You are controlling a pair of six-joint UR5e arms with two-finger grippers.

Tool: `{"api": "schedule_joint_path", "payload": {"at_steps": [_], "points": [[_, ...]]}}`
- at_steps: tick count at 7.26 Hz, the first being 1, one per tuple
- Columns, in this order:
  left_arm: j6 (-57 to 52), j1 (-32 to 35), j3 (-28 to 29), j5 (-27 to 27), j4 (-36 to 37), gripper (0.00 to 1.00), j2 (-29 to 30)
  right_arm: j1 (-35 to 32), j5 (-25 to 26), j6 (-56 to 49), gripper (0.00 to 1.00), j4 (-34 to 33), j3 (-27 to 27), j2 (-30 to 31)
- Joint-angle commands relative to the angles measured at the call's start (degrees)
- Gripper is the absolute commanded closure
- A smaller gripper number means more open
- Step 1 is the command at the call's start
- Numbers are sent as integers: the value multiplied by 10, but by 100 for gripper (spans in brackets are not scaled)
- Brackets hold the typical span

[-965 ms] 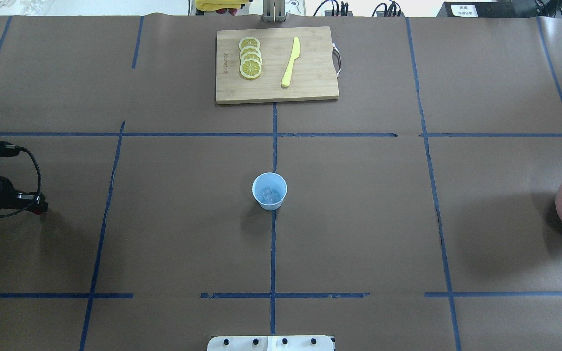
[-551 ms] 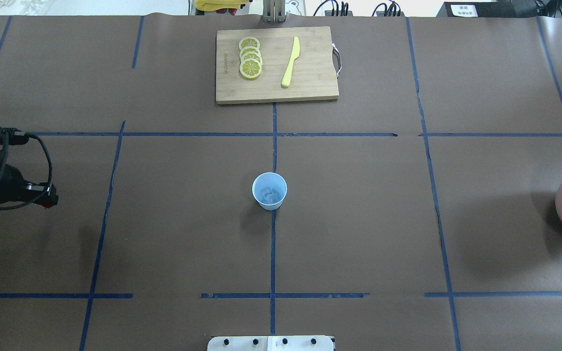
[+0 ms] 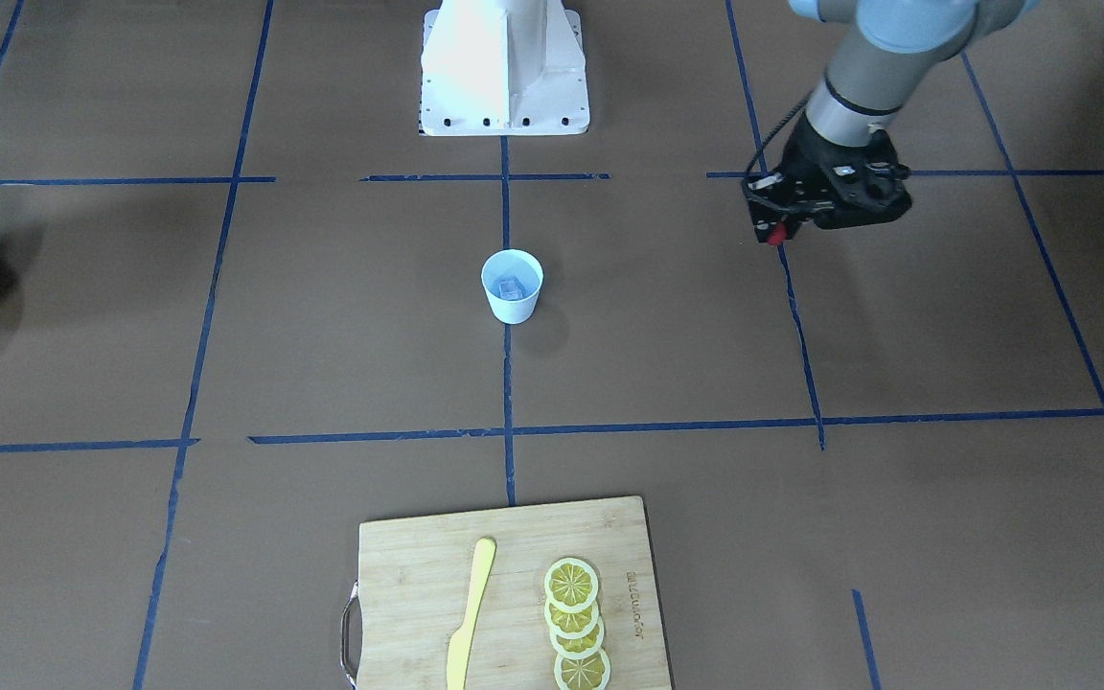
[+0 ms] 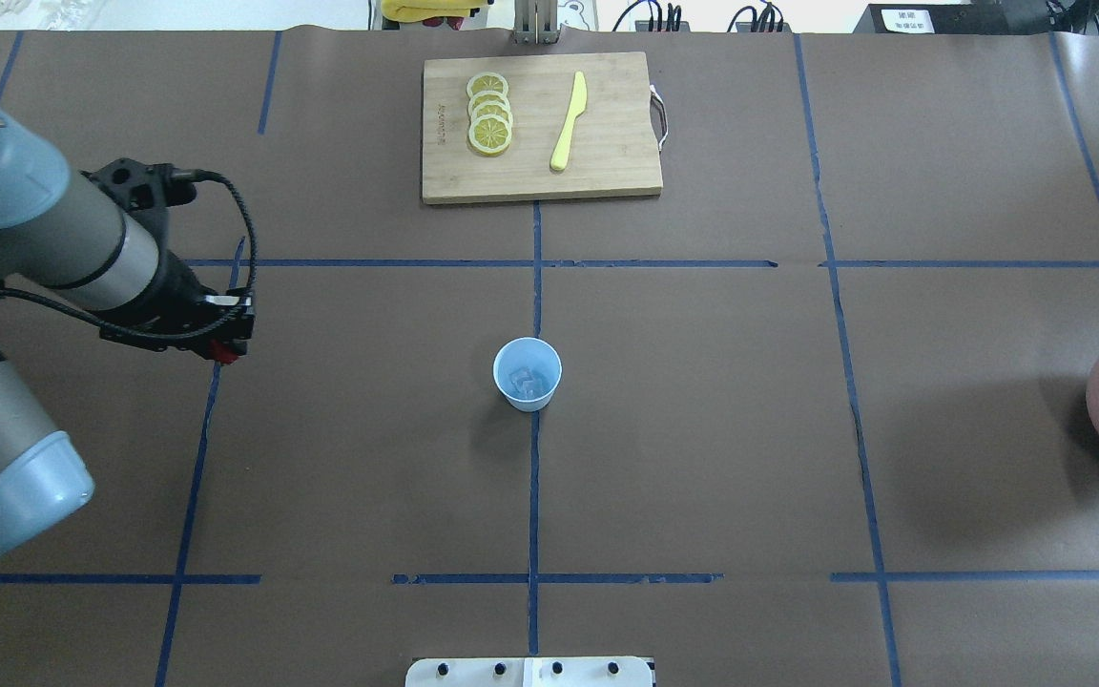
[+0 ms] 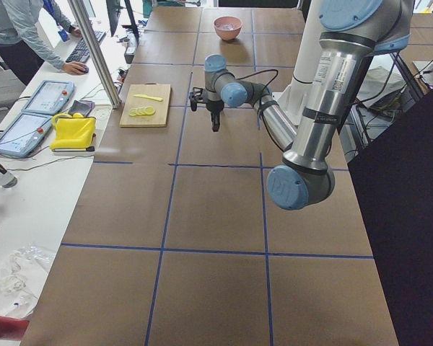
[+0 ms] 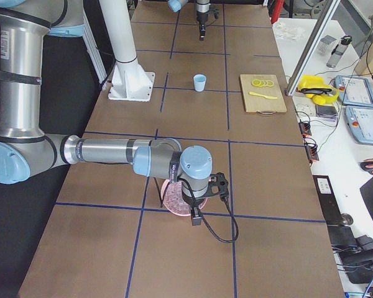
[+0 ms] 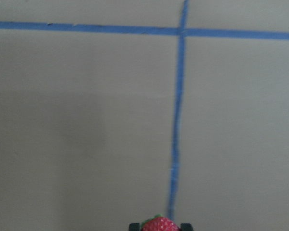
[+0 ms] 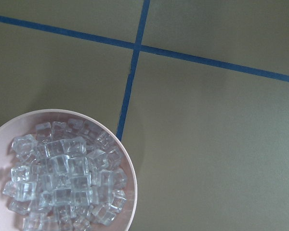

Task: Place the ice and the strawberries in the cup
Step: 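Lift the strawberry and carry it with the left gripper over the cup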

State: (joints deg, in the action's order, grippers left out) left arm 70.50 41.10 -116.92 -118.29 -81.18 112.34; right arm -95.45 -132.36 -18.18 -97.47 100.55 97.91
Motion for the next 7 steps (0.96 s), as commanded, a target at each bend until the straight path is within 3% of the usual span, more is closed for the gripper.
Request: {"api": "schedule_joint_path", "payload": {"at_steps": [1,3,4,7], "points": [[132,-46,86,4,32,99,154,0,0,2,1,-1,1,0],[184,-66,191,36,21,99,246,0,0,2,1,0,1,0],[208,-71,228,38,-14,98,260,0,0,2,1,0,2,0],[234,-104,262,69,-50,91,274,0,0,2,1,0,2,-1]]}}
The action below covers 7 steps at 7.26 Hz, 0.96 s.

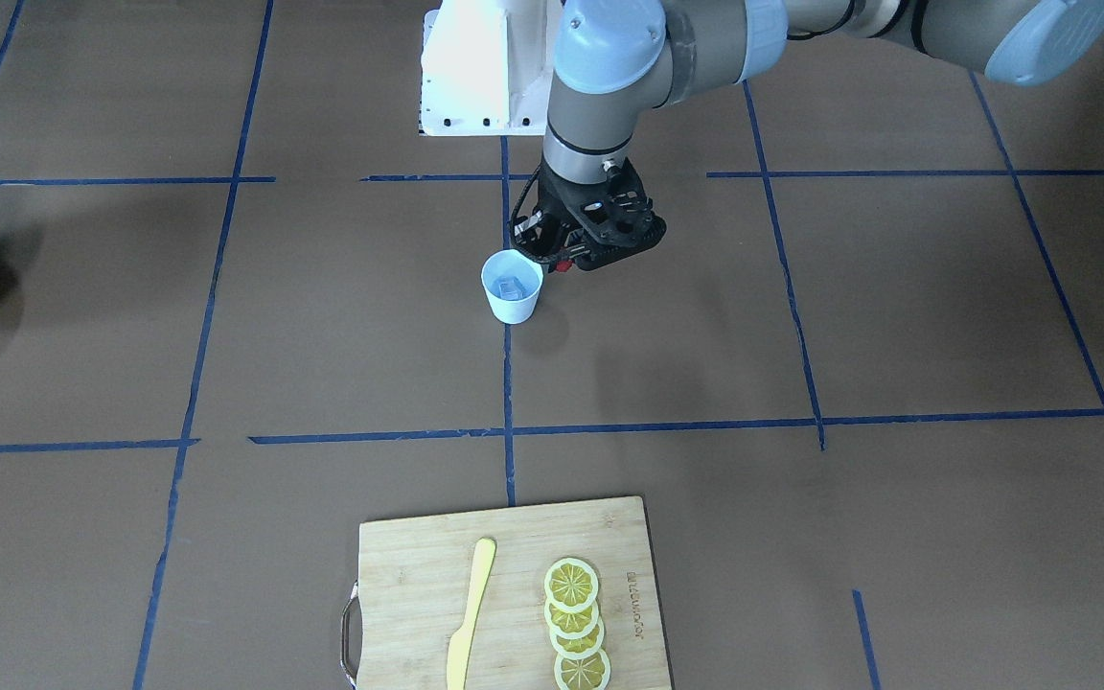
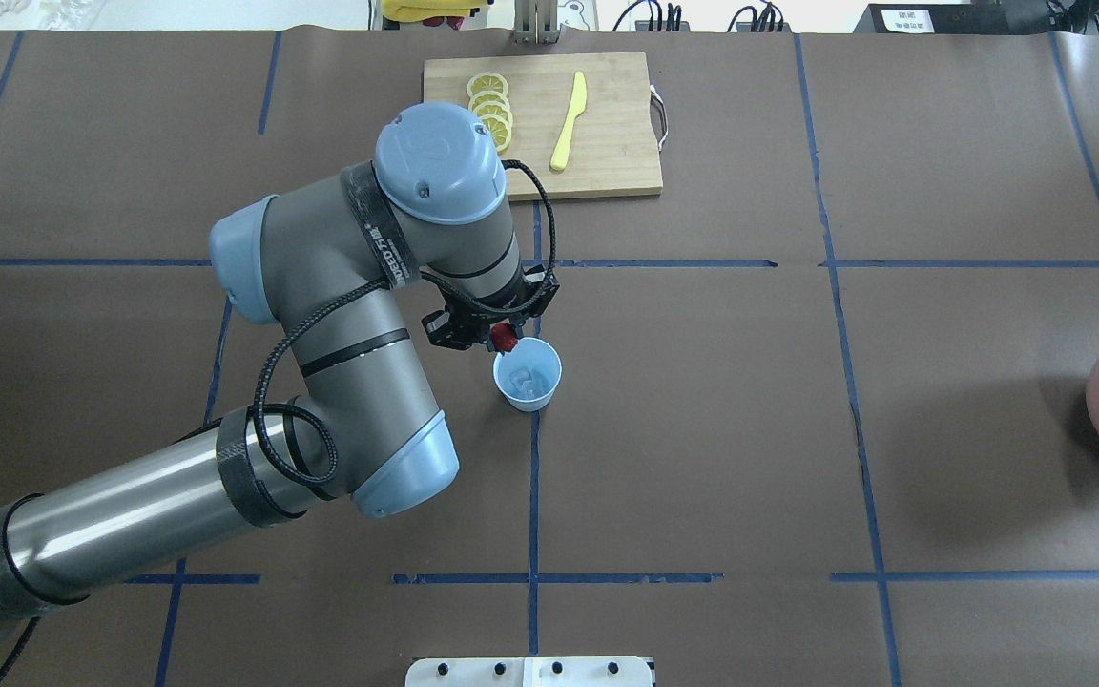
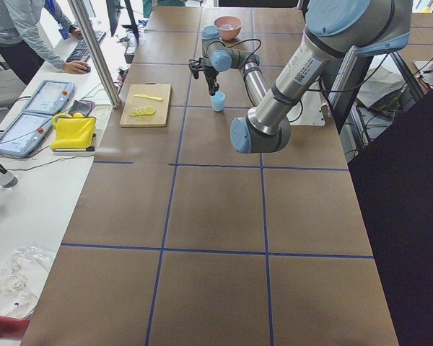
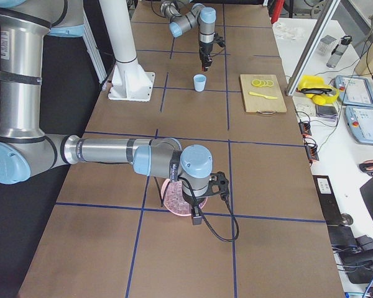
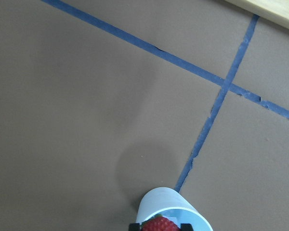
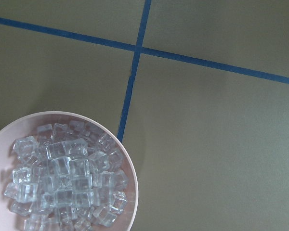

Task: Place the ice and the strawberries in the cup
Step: 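Lower the strawberry into the cup and open the left gripper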

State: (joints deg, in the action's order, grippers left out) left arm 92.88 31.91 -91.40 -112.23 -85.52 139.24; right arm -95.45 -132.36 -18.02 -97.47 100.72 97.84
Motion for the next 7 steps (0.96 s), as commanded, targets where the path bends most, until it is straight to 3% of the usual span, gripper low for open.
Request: {"api": "schedule_joint_path", "payload": {"at_steps": [1,4,5,7], "points": [[11,-20,8,9,-7,83,7,0,0,0,1,0,0,0],[5,-22,6,9,-7,7,6,0,0,0,1,0,-1,0],[5,-22,3,10,-7,1,6,0,0,0,1,-1,-1,0],[-44,-19,-23,7,4,0,-4,0,-7,0,1,-1,-2,1]]}}
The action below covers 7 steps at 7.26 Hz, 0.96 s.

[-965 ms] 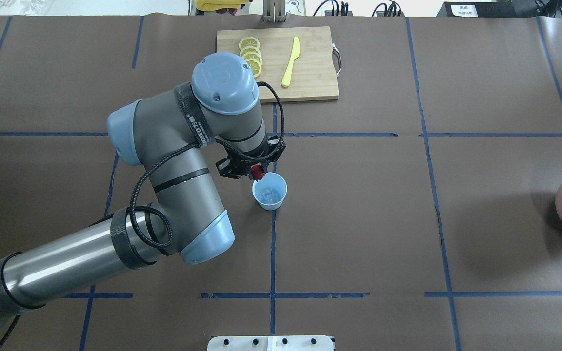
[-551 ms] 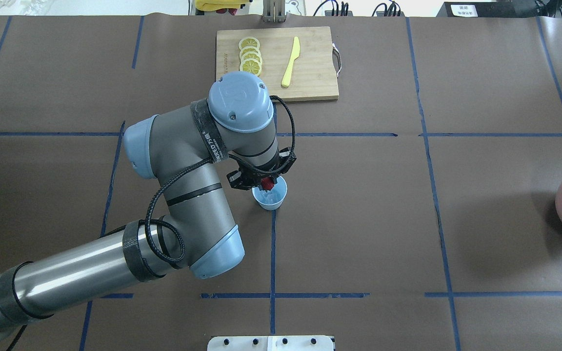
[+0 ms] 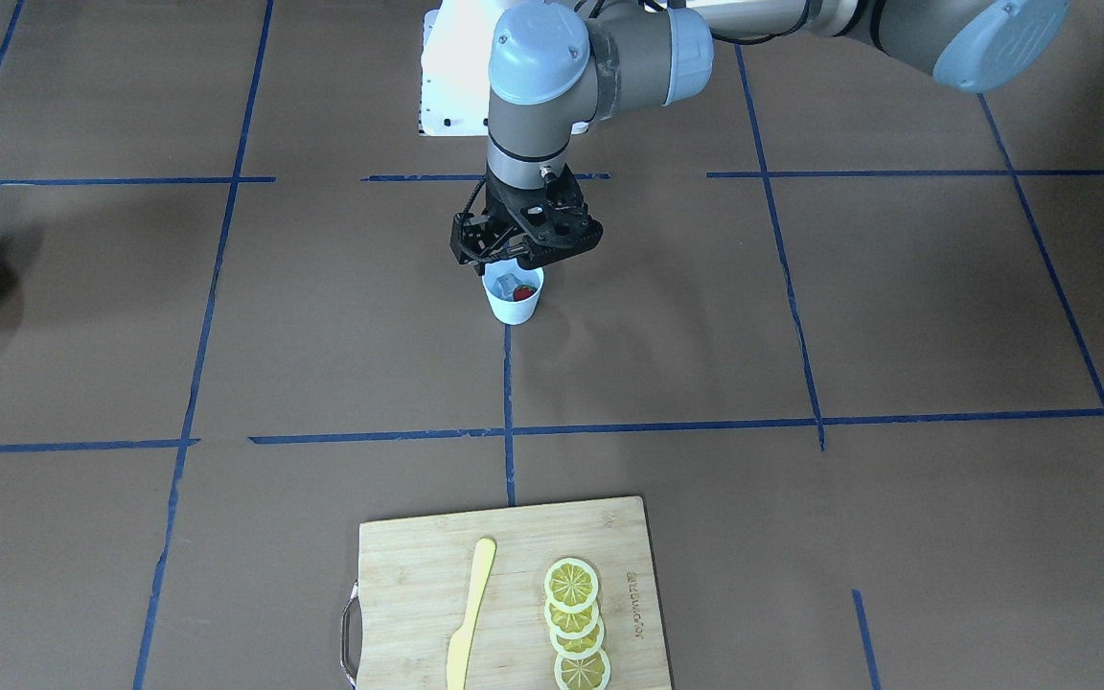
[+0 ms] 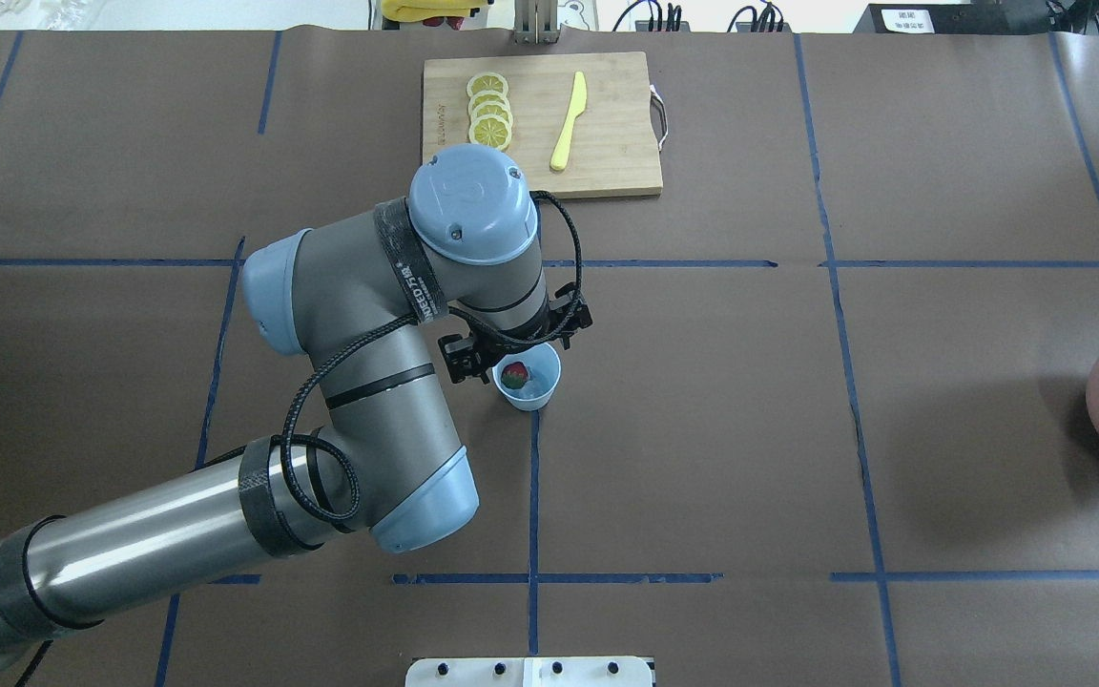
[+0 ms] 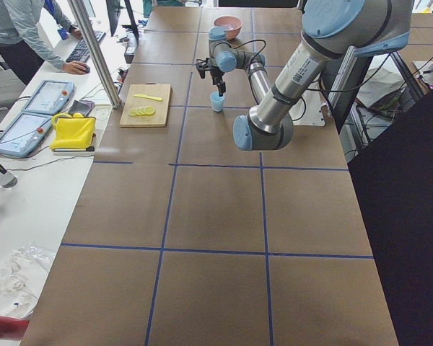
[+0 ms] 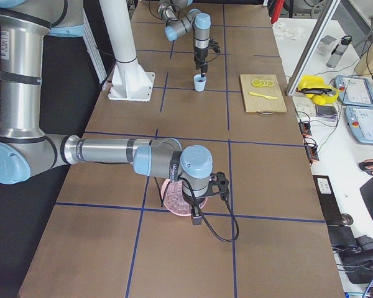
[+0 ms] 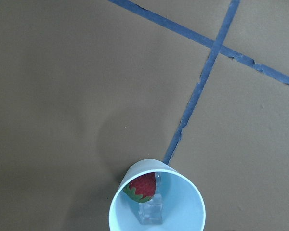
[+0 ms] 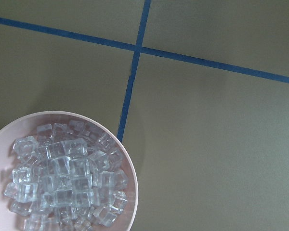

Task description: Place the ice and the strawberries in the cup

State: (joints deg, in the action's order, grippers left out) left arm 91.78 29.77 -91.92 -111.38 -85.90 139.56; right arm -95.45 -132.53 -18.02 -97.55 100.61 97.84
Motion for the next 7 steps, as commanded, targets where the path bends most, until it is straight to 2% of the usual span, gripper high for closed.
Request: {"api": "schedule_joint_path", "payload": {"at_steps": [1,4,5,7], "points": [[-85,6,-63,-2,28,0,-50,0,-5,0,1,0,-1,1],[-362,77,-285,-5,150,0,-227,0,-4,0,1,1,-3,0],[-453,127,-327,-34,158,0,-301,0,-4,0,1,1,-3,0],[-691,276,-331,-127,158,0,-401,0,-5,0,1,1,-3,-1]]}}
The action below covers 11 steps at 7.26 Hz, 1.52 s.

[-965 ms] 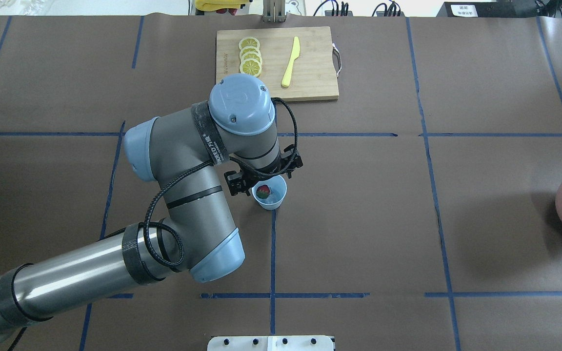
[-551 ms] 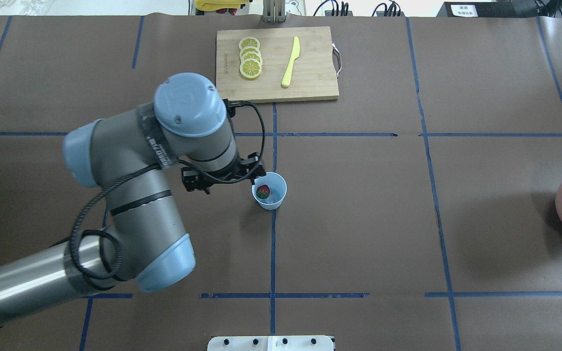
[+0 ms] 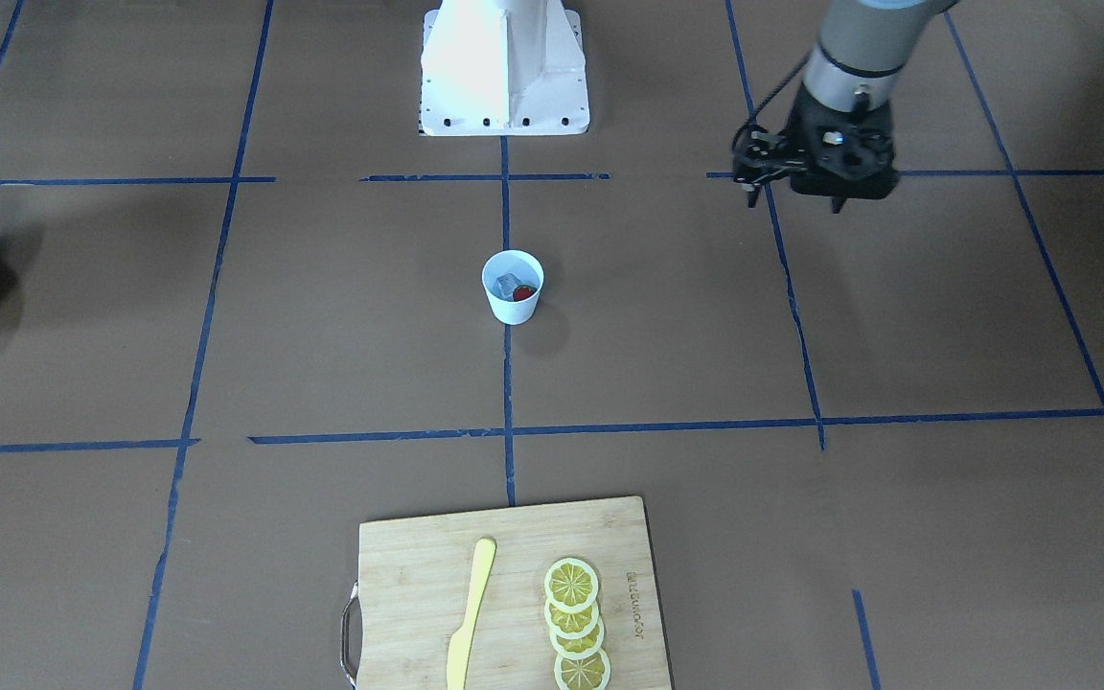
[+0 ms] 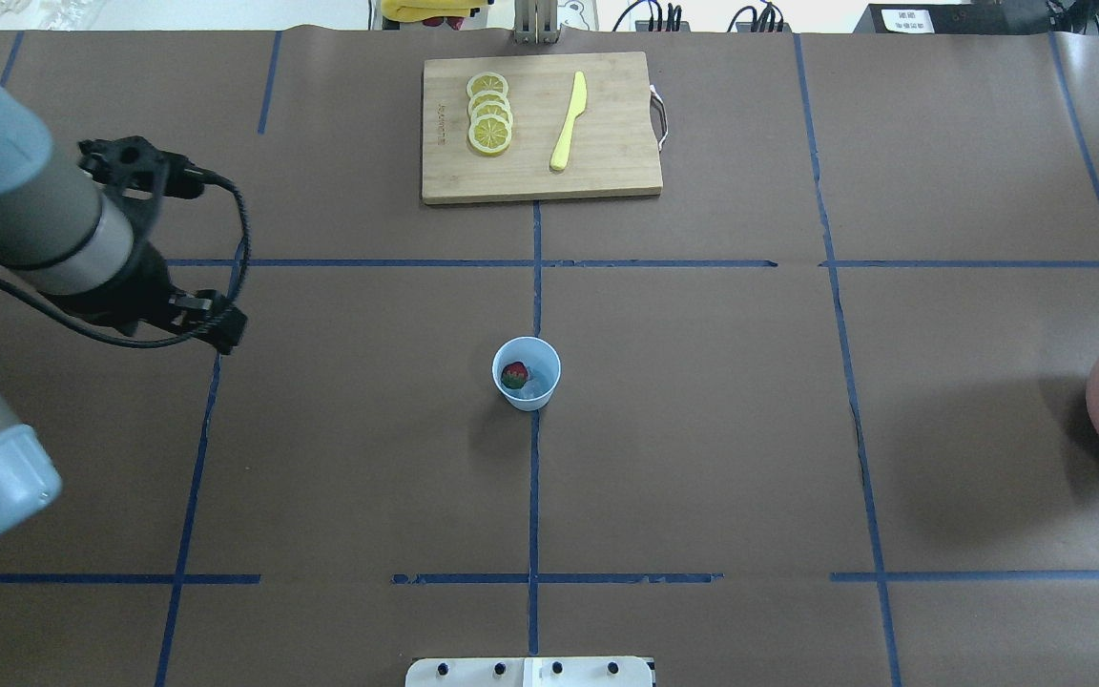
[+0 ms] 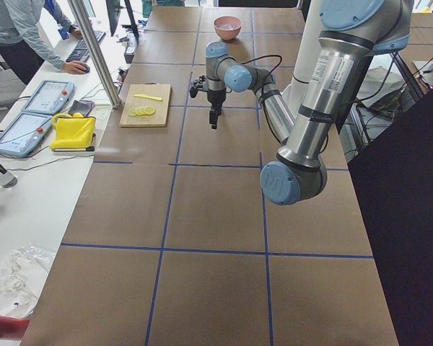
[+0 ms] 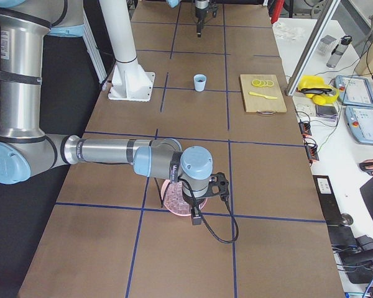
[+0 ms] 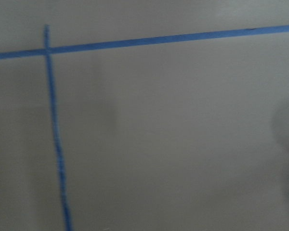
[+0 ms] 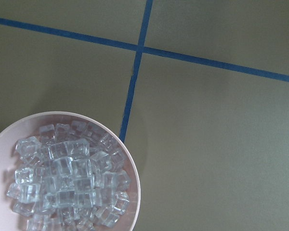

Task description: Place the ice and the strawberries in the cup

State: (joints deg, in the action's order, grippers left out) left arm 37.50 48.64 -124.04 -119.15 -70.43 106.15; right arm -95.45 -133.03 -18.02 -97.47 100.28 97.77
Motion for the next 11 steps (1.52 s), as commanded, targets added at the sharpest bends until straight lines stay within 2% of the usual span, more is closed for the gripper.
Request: {"api": "schedule_joint_path", "payload": {"at_steps": [1,3,5,8,11], "points": [[-255,158,-2,-62,3,0,-109,0,-1,0,1,0,0,0],[-452,291,74,-128,-1,0,-161,1,0,-1,1,0,-2,0],[-567,376,163,-141,-9,0,-178,1,0,-1,1,0,-3,0],[-564,400,180,-142,-90,0,-242,0,0,-1,1,0,-2,0],[-567,405,193,-135,-91,0,-251,0,0,-1,1,0,-2,0]]}}
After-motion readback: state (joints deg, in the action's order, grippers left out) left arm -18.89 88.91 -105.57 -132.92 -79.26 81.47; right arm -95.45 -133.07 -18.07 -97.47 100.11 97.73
